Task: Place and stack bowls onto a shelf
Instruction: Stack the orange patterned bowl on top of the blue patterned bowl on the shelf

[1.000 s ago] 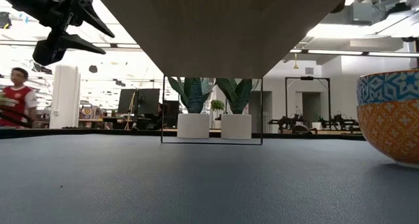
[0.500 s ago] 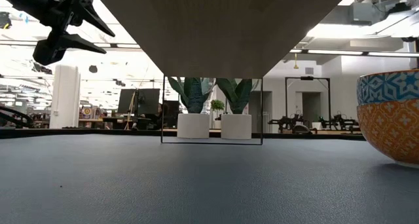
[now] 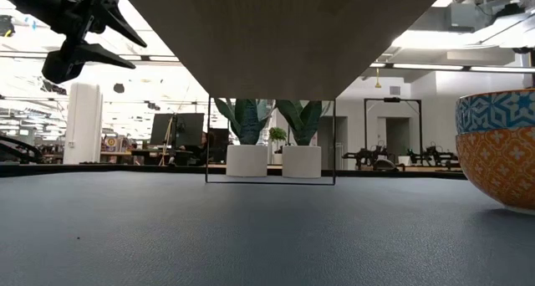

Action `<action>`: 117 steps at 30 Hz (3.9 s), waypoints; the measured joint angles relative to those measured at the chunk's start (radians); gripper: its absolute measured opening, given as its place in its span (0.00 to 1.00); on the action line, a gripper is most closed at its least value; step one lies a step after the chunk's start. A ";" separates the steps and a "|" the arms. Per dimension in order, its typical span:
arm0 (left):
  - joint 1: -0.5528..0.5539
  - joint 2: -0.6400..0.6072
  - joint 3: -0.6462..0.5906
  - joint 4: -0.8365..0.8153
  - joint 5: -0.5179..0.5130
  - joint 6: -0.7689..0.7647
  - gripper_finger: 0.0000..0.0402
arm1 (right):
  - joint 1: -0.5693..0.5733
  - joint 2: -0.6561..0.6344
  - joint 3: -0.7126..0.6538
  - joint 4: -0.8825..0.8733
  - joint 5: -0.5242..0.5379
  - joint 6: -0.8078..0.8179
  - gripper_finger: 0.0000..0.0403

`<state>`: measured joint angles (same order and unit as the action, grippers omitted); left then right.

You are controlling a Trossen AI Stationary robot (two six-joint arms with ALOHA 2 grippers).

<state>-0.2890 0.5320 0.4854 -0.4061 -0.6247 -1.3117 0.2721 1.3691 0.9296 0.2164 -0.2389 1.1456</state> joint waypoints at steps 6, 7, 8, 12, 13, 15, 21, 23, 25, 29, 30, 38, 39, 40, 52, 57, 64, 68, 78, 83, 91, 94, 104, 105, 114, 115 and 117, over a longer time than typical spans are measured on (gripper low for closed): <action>0.000 0.000 0.000 0.000 0.013 0.008 0.41 | 0.003 -0.058 0.031 -0.230 0.051 0.033 0.07; 0.000 0.000 0.000 0.000 0.017 0.009 0.41 | 0.007 -0.079 0.031 -0.317 0.073 0.049 0.08; 0.000 0.000 0.000 0.000 0.017 0.008 0.41 | 0.012 -0.103 0.028 -0.410 0.096 0.065 0.09; 0.000 0.000 0.000 0.007 0.025 0.013 0.41 | 0.034 -0.201 0.030 -0.707 0.174 0.105 0.09; 0.000 0.000 0.000 0.009 0.029 0.013 0.41 | 0.045 -0.222 0.029 -0.770 0.189 0.113 0.09; 0.000 0.000 0.000 0.009 0.038 0.020 0.41 | 0.072 -0.250 0.030 -0.897 0.224 0.153 0.09; 0.000 0.000 0.000 0.013 0.037 0.050 0.41 | 0.148 -0.233 0.029 -1.126 0.229 0.174 0.16; 0.000 0.000 0.000 0.013 0.036 0.062 0.41 | 0.155 -0.201 0.029 -1.163 0.229 0.166 0.21; 0.000 0.000 0.000 0.013 0.034 0.070 0.41 | 0.163 -0.162 0.028 -1.185 0.237 0.134 0.26; 0.000 0.000 0.000 0.013 0.035 0.074 0.41 | 0.167 -0.083 0.029 -1.162 0.240 0.037 0.38; 0.000 0.000 0.000 0.013 0.035 0.074 0.41 | 0.167 -0.065 0.029 -1.145 0.240 0.017 0.40; 0.000 0.000 0.000 0.009 0.037 0.077 0.41 | 0.195 0.042 0.029 -1.106 0.246 -0.084 0.47; 0.000 0.000 0.000 0.005 0.037 0.077 0.41 | 0.194 0.057 0.029 -1.110 0.247 -0.092 0.47; 0.000 0.000 0.000 0.003 0.037 0.077 0.41 | 0.192 0.070 0.029 -1.111 0.247 -0.101 0.46; 0.000 0.000 0.000 -0.006 0.037 0.075 0.41 | 0.199 0.097 0.028 -1.101 0.240 -0.086 0.12; 0.000 0.000 0.000 -0.008 0.037 0.073 0.41 | 0.198 0.045 0.028 -1.099 0.238 -0.067 0.10; 0.000 0.000 0.000 -0.008 0.038 0.076 0.41 | 0.190 -0.049 0.028 -1.100 0.187 0.027 0.10; 0.000 0.000 0.000 -0.008 0.039 0.075 0.41 | 0.192 -0.127 0.071 -1.150 0.159 0.120 0.10; 0.000 0.000 0.000 -0.008 0.040 0.085 0.41 | 0.124 -0.092 0.582 -1.650 0.195 0.169 0.10; 0.000 0.000 0.000 -0.008 0.039 0.085 0.41 | 0.064 0.035 0.845 -1.784 0.196 0.068 0.10; 0.000 0.000 0.000 -0.007 0.039 0.088 0.41 | 0.020 0.237 1.136 -1.785 0.190 -0.119 0.10; 0.000 0.000 0.000 -0.007 0.039 0.089 0.41 | 0.019 0.308 1.219 -1.785 0.189 -0.172 0.10; 0.000 0.000 0.000 -0.007 0.042 0.096 0.41 | 0.020 0.518 1.427 -1.777 0.157 -0.304 0.10; 0.000 0.000 0.000 -0.008 0.045 0.096 0.41 | 0.021 0.528 1.427 -1.770 0.154 -0.307 0.10; 0.000 0.013 0.000 -0.025 0.082 0.099 0.41 | 0.028 0.584 1.422 -1.743 0.133 -0.303 0.10; 0.000 0.014 0.000 -0.025 0.084 0.098 0.41 | 0.028 0.590 1.422 -1.737 0.132 -0.302 0.10; 0.000 0.019 0.000 -0.026 0.093 0.098 0.41 | 0.032 0.605 1.422 -1.736 0.127 -0.301 0.10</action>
<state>-0.2893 0.5507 0.4854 -0.4320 -0.5314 -1.2137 0.3042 1.9737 2.3516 -1.5195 -0.1120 0.8448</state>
